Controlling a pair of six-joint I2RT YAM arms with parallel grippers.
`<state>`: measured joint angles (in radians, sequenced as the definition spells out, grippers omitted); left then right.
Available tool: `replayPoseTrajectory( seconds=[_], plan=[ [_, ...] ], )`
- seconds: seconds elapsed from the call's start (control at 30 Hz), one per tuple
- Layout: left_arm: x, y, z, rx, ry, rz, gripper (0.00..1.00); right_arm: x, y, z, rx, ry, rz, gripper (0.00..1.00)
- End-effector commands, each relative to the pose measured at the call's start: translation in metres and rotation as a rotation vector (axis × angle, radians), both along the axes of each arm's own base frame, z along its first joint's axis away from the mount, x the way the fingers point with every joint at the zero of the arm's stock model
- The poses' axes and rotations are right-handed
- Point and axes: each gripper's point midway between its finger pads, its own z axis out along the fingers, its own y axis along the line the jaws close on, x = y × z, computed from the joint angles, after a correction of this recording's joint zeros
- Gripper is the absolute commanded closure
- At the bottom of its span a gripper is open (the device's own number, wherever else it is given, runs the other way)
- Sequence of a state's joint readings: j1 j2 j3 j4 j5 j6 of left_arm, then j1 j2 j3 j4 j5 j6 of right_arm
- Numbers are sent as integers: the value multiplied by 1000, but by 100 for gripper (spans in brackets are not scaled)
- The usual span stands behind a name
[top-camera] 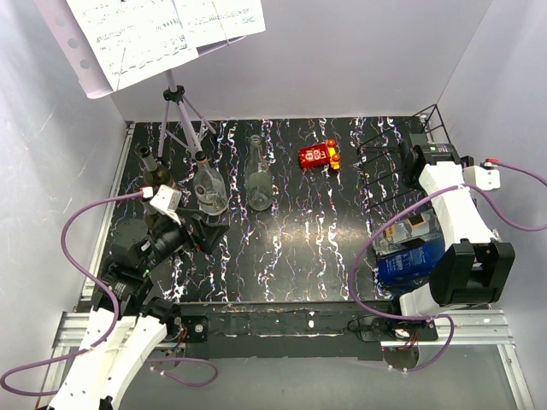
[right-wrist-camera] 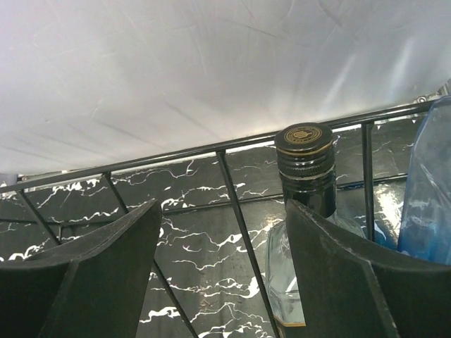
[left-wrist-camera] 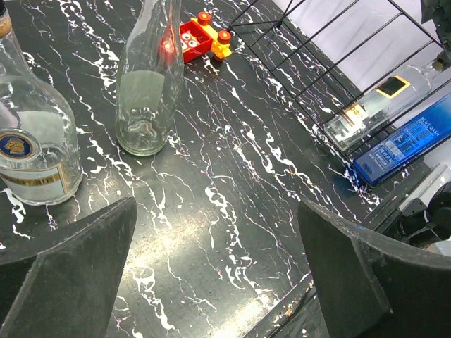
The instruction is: Take the wine bottle off the wine rack
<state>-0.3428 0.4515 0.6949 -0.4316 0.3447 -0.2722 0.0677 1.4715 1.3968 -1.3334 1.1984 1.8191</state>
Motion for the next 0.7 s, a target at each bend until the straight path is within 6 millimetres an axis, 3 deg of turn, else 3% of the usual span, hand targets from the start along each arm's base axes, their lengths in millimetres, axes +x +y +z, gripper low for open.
replayPoseTrajectory(
  seconds=[0.0,0.17,0.3,0.47,0.67],
  plan=[
    [4,0,7,2,-25,8,2,-66,-7,0,-14,296,-32,20],
    [5,0,6,4,-25,9,2,-65,-3,9,18,296,-5,18],
    [4,0,7,4,-26,8,2,-75,4,6,91,224,-24,18],
    [1,1,9,-2,-40,5,2,-75,3,22,72,237,20,17],
    [0,1,12,-5,-49,2,2,-84,7,22,105,249,44,16]
  ],
)
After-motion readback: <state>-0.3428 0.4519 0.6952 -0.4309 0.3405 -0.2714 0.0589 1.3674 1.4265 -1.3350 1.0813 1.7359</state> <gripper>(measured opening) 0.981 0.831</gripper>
